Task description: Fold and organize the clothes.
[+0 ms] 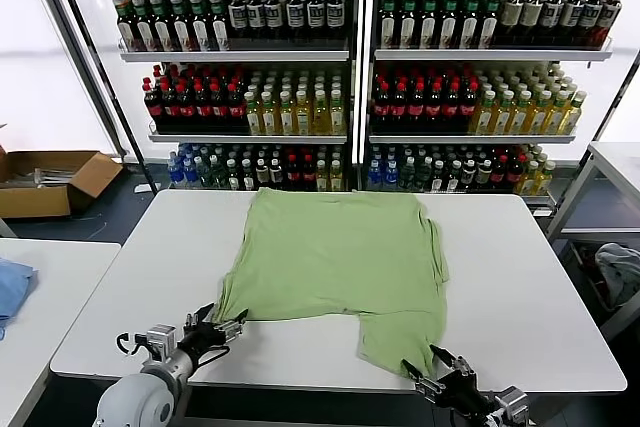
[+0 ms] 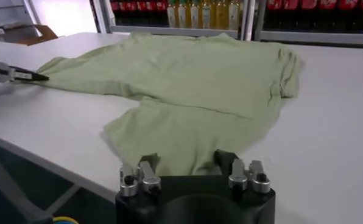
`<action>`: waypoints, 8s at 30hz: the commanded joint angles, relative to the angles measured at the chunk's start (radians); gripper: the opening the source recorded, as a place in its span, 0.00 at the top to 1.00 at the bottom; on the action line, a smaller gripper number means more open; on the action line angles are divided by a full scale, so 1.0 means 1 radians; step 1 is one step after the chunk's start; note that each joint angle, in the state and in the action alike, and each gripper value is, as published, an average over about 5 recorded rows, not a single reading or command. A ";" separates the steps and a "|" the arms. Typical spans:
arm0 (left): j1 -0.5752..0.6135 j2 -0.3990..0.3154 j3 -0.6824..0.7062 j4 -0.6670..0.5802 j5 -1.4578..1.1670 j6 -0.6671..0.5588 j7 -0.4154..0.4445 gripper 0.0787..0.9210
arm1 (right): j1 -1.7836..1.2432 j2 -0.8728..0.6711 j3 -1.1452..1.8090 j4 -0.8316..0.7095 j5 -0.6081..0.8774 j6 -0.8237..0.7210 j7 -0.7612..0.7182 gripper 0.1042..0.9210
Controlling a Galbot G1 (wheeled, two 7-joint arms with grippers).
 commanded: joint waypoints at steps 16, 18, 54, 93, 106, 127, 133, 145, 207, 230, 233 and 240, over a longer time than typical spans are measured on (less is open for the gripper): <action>0.036 -0.027 0.021 0.005 0.039 -0.003 0.011 0.82 | -0.023 -0.007 0.026 0.004 0.094 0.124 -0.089 1.00; 0.061 -0.035 0.008 -0.030 0.036 -0.003 0.005 0.89 | -0.041 -0.011 0.042 0.010 0.124 0.146 -0.104 1.00; 0.202 0.037 -0.117 -0.364 -0.075 0.013 -0.024 0.98 | 0.079 -0.104 0.155 0.022 0.448 0.209 -0.083 1.00; -0.088 0.104 -0.066 0.027 -0.145 0.016 -0.021 0.55 | 0.252 -0.118 -0.021 -0.142 0.105 0.193 0.019 0.34; -0.104 0.066 -0.003 0.118 -0.114 0.017 -0.013 0.14 | 0.241 -0.039 -0.074 -0.201 0.086 0.058 0.122 0.19; -0.081 0.103 0.009 0.112 -0.154 0.013 0.026 0.60 | 0.265 -0.063 -0.084 -0.217 0.179 0.042 0.117 0.93; 0.005 0.087 -0.038 0.043 -0.155 0.006 0.045 0.81 | 0.207 -0.093 -0.053 -0.174 0.183 0.082 0.108 0.96; 0.358 -0.047 -0.261 -0.278 -0.108 0.022 0.050 0.99 | -0.014 -0.080 0.038 0.012 0.158 0.102 0.091 0.96; -0.602 0.252 0.292 0.527 -0.269 -0.021 0.087 0.12 | 1.290 -0.030 -0.519 -1.129 0.157 0.017 -0.127 0.12; -0.592 0.211 0.337 0.523 -0.251 0.021 0.103 0.15 | 1.299 0.017 -0.612 -1.178 0.127 -0.013 -0.128 0.36; -0.586 0.213 0.336 0.518 -0.251 0.021 0.116 0.23 | 1.297 0.017 -0.612 -1.170 0.139 -0.018 -0.127 0.46; -0.579 0.215 0.334 0.500 -0.254 0.020 0.136 0.48 | 1.274 0.009 -0.588 -1.102 0.198 -0.019 -0.111 0.71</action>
